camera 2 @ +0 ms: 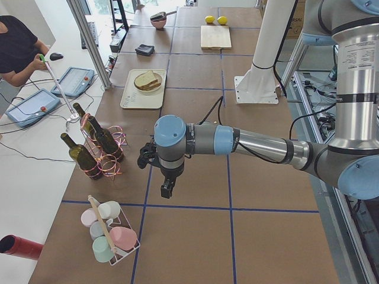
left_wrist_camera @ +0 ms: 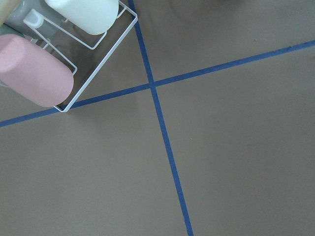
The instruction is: Make sandwich and place on tray
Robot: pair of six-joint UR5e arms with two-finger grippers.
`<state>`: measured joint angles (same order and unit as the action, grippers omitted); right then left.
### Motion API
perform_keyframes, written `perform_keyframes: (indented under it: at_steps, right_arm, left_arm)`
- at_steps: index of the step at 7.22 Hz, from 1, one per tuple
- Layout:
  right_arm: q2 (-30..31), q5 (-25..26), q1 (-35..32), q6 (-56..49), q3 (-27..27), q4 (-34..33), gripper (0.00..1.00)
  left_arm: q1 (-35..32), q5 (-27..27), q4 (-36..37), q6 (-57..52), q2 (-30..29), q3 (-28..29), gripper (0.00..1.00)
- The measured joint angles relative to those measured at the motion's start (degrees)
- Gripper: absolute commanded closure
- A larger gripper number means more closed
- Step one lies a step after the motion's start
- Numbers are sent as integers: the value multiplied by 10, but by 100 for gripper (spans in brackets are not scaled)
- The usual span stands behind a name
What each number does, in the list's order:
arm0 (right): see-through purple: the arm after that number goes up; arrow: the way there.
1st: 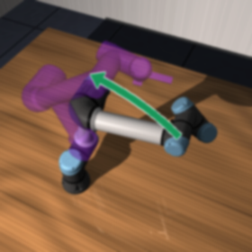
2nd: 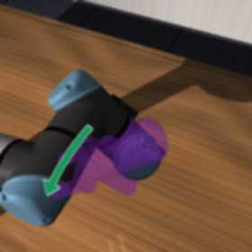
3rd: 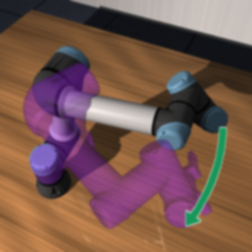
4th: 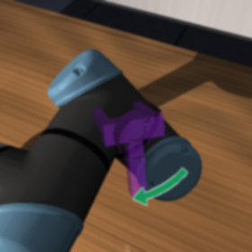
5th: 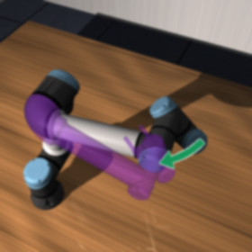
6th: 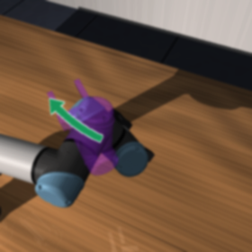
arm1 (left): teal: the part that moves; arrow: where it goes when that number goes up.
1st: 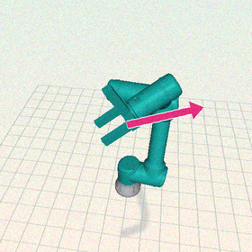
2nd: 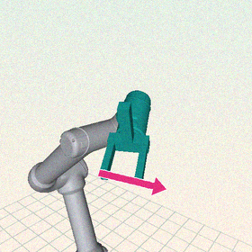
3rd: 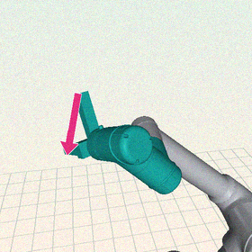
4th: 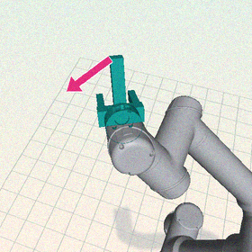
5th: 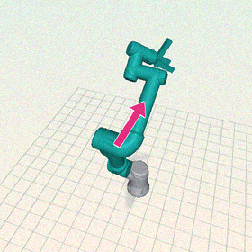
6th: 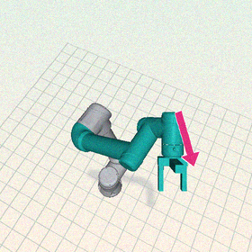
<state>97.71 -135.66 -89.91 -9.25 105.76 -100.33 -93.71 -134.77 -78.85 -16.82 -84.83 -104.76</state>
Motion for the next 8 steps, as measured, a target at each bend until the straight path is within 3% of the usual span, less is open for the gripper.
perform_keyframes:
  at_steps: [8]
  right_arm:
    - [1, -33, 0, 20, 9, -7, 0]
  left_arm:
    - [4, -2, 1, 1, 20, 13, 0]
